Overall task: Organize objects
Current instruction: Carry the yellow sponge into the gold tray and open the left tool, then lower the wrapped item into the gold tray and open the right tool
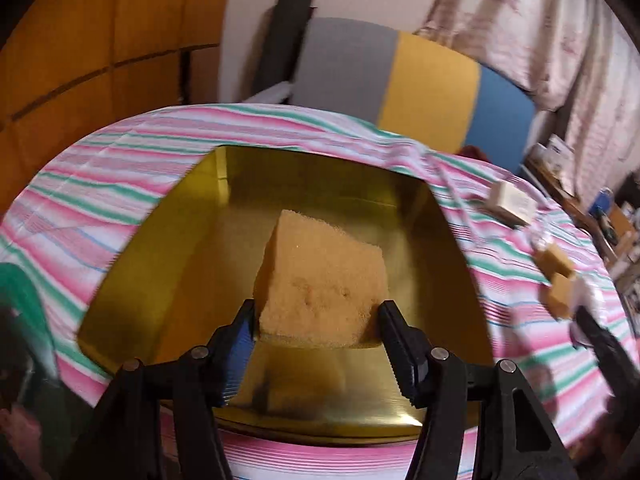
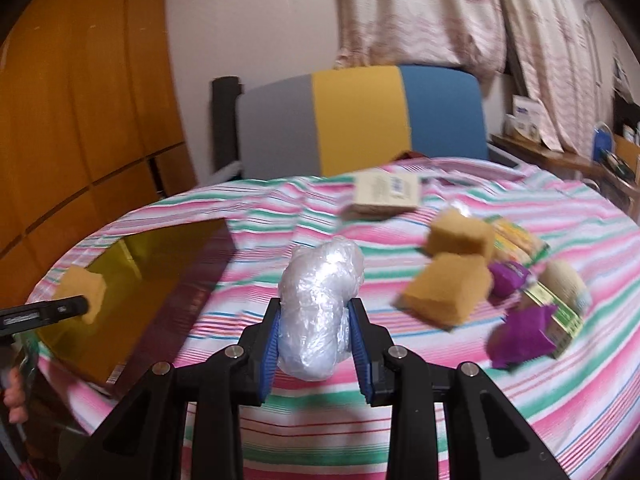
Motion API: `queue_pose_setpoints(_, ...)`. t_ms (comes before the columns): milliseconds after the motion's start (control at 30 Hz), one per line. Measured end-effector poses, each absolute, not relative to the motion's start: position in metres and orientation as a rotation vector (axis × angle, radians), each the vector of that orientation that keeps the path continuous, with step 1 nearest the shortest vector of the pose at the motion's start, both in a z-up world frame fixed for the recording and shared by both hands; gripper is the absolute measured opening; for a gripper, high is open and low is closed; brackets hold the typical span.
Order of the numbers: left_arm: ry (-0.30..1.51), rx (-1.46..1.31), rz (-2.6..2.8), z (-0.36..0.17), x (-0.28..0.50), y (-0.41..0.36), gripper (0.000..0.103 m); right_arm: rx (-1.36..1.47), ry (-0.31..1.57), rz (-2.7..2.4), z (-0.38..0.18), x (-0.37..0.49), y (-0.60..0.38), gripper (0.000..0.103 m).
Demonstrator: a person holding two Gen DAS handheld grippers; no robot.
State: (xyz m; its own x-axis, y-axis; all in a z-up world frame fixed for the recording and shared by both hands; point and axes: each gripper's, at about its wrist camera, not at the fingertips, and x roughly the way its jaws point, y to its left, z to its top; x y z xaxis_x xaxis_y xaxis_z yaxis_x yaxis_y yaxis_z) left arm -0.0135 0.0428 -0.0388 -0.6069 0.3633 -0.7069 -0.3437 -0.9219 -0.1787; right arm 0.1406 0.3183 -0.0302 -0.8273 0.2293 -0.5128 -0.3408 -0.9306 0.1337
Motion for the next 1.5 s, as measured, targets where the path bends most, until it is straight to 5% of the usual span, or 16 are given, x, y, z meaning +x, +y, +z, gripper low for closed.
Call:
queue_pose_setpoints(533,0.005,-1.274,2.661,-0.066,-0.048,-0.009,0.063,-0.773,0.249,3.024,0.004,0.107,0.224,0.032)
queue_pose_setpoints(633,0.0,-1.266,2.708,-0.06,-0.049,-0.013,0.071,-0.798,0.233,3.051,0.004,0.101,0.211,0.032)
queue_pose_setpoints(800,-0.138,-1.214,2.729,-0.042,-0.046,-0.027,0.098,-0.874,0.218,3.076,-0.002,0.089,0.193,0.032)
queue_pose_setpoints(1067,-0.323,-1.15,2.816,-0.013,-0.045,-0.052,0.103,-1.056,0.304,3.09,-0.021,0.063,0.176,0.032)
queue_pose_setpoints(1500,-0.227,-1.174,2.872,-0.003,-0.041,-0.049,0.103,-1.361,0.429,3.058,-0.056,0.003,0.133,0.032)
